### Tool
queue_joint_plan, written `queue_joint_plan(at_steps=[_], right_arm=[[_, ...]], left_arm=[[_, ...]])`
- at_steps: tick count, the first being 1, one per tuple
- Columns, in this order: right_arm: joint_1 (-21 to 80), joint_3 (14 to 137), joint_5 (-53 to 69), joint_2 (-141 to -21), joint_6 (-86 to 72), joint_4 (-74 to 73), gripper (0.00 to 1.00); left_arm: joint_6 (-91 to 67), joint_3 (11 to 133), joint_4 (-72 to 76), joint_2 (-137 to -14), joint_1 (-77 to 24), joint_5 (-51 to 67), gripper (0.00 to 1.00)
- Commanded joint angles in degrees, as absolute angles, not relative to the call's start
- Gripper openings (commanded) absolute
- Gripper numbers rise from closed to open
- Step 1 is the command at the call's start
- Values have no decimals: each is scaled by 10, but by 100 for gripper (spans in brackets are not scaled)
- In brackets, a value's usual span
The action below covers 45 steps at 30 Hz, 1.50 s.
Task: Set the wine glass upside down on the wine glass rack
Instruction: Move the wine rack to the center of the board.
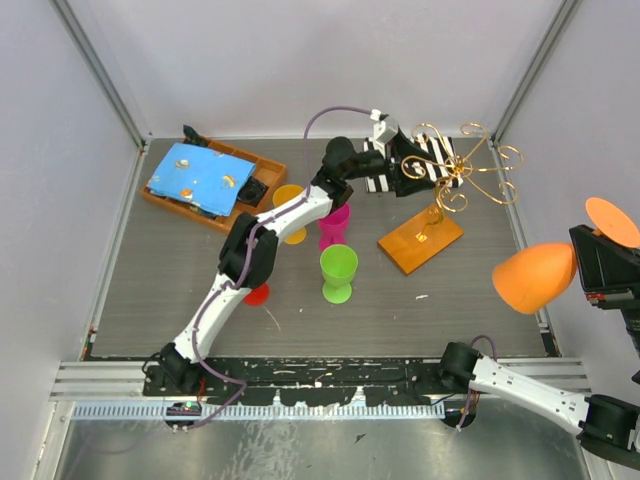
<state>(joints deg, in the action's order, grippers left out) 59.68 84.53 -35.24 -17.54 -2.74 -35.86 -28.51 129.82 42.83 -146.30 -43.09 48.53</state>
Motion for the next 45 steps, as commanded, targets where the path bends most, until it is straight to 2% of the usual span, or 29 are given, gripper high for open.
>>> queue_joint_plan(at_steps=[1,8,23,35,41,45], right_arm=[[598,846,-357,-178,-34,-350,1],[599,853,-355,-182,-40,-356,1],[599,848,-354,-188,-39,-349,1],[598,844,-352,-177,-49,-348,1],[599,843,-355,-178,-45,-348,1],[599,842,-359,-179,-40,-350,1]], left_arm=[[-304,1278,482,-1471,-433,478,93],[-332,1268,519,-1472,-432,475,92],[-331,1080,600,-1338,-386,469,94],[-319,1067,562,-1290,-382,453,93],[-276,950,553,-1203,-375,399,97],[-249,877,510,-1140,-375,368,96]])
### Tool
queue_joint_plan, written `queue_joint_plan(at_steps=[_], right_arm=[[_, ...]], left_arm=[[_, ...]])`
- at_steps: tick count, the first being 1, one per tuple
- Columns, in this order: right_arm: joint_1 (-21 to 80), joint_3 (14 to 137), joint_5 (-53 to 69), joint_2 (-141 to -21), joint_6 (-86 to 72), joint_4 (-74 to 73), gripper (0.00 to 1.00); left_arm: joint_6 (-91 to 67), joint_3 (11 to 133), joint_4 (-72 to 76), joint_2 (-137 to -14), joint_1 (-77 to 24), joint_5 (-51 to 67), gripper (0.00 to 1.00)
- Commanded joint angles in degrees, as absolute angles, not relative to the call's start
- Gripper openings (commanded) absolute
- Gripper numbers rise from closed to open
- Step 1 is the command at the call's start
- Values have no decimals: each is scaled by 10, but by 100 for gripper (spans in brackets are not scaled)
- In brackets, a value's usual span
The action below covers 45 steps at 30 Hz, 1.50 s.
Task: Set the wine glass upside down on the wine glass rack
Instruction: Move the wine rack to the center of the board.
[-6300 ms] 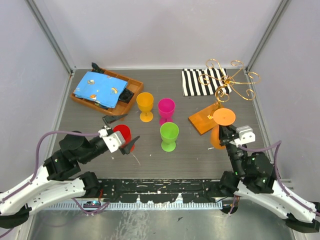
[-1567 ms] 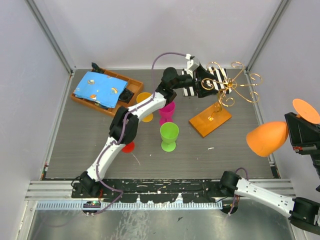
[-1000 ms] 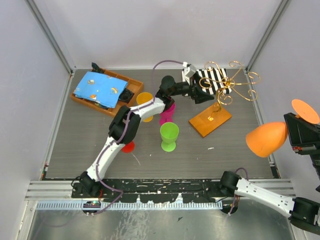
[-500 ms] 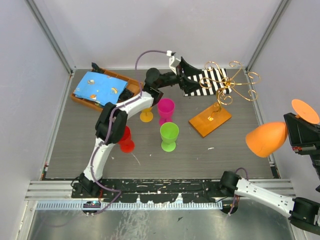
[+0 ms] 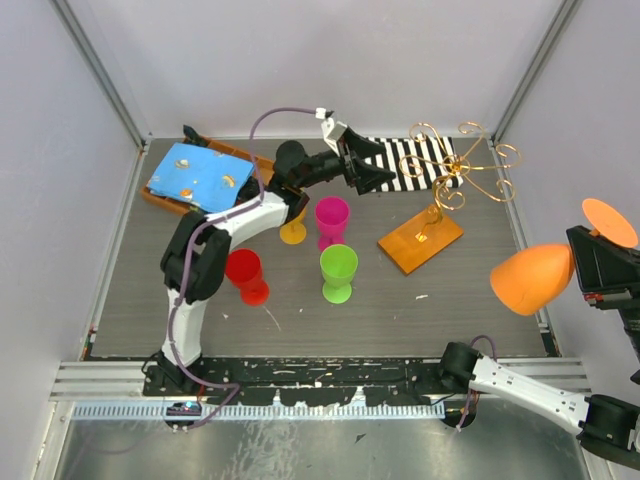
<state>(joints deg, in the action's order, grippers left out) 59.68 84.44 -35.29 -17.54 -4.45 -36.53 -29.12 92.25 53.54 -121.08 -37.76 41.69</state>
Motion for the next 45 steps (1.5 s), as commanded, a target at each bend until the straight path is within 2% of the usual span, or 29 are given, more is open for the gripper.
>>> queue_joint_plan(at_steps=[1,3,8,9,12,15,18,20,25,33,38,45], right_arm=[[598,842,-360,-178,-40,-351,1],[599,842,-362,-177,-40,-352,1],[598,834,-373,-167,-44,-353,1],[599,831,-376,-167,-44,-353,1],[598,825,-380,-168,-45,-353,1],[598,821,-384,-170,-47,-353,1],[598,814,-389,-171,-53,-351,1],[598,808,-392,-171,-56,-349,1],[599,803,-396,-168,-64,-348,1],[599,801,-402,-163,-72,-348,1],[598,798,-402,-164,-75,-348,1],[598,799,-401,-166,-78,-348,1]], left_arm=[[-249,866,496,-1124,-375,357,95],[-269,843,471,-1091,-375,317,90],[-332,776,405,-989,-384,199,88],[-344,770,380,-972,-388,175,85],[-400,781,266,-931,-402,110,80],[-470,835,118,-923,-407,109,81],[-527,869,28,-936,-418,104,67],[-565,860,28,-941,-434,75,60],[-612,848,49,-954,-484,-45,64],[-644,795,228,-966,-543,-230,63],[-706,825,268,-1011,-545,-225,62],[-765,860,289,-1066,-552,-202,51]])
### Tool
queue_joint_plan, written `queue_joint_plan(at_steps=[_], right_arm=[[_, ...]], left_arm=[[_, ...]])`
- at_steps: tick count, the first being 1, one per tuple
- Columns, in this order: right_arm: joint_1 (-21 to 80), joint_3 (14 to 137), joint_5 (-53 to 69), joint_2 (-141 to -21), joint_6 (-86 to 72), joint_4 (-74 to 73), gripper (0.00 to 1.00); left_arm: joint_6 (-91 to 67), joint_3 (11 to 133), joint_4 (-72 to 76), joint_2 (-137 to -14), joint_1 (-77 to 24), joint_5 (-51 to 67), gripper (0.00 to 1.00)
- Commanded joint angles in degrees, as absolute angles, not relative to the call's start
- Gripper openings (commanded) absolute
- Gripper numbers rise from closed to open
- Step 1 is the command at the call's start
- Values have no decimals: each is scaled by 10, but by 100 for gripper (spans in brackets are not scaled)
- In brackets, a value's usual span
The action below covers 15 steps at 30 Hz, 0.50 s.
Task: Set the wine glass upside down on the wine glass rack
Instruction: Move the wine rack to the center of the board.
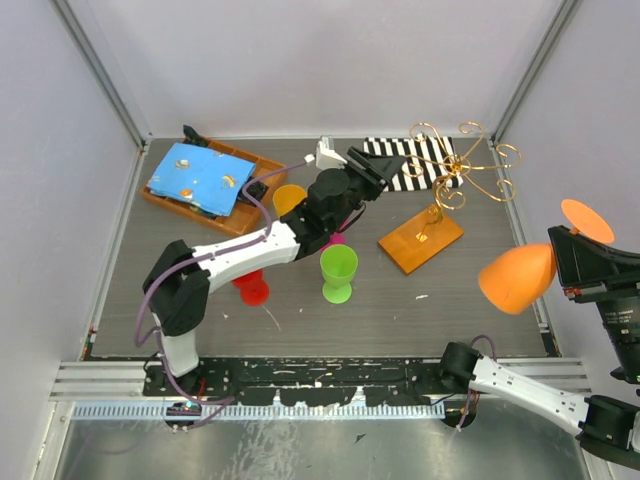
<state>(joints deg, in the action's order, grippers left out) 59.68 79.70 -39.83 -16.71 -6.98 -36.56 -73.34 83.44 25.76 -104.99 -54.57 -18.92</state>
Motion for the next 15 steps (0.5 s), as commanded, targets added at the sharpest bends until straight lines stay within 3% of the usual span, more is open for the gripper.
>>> queue_joint_plan(at_steps=[1,15], right_arm=[[598,800,-401,-166,-77,-349,1],[599,792,-408,-163,-77,-349,1]], left_arm=[[-766,862,291,-1069,-553,-202,50],[-768,927,281,-1104,-558,-166,33]])
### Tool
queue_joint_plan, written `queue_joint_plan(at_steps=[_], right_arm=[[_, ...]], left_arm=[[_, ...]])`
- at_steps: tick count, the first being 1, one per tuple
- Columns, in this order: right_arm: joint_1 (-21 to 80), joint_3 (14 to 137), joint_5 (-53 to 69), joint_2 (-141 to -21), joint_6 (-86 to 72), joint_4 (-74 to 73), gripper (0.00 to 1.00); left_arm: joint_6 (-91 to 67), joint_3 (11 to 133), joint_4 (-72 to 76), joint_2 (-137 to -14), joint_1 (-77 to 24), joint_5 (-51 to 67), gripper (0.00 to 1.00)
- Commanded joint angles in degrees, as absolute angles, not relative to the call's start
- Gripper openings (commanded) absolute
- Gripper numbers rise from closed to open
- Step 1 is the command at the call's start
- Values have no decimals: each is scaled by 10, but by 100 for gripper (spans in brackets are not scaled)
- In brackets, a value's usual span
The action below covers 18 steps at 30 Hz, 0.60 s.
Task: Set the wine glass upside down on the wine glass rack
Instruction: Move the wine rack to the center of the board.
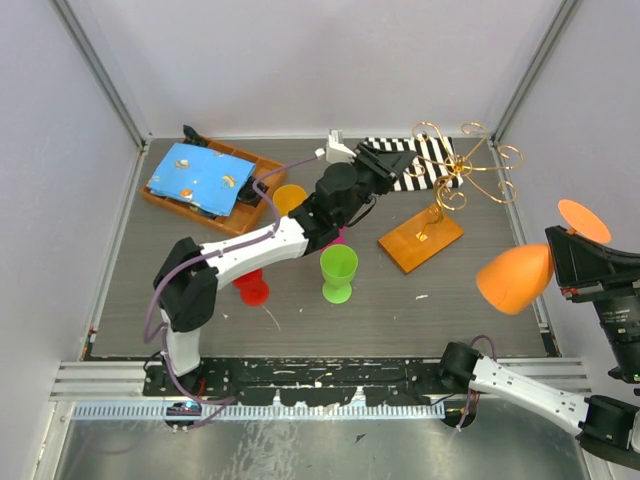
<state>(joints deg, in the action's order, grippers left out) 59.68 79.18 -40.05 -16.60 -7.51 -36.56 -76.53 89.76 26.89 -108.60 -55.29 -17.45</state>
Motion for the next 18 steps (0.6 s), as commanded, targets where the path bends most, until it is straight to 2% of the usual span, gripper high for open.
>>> queue_joint_plan(at_steps=[1,12,18], right_arm=[[598,793,-408,-163,-77,-349,1],[599,793,-410,-158,-76,-349,1],[599,788,-411,-158,-79,-349,0]], left_arm=[[-768,931,280,-1107,-558,-165,30],[-759,930,269,-1103,-548,-173,0],[-757,950,236,-1098,-528,-178,0]])
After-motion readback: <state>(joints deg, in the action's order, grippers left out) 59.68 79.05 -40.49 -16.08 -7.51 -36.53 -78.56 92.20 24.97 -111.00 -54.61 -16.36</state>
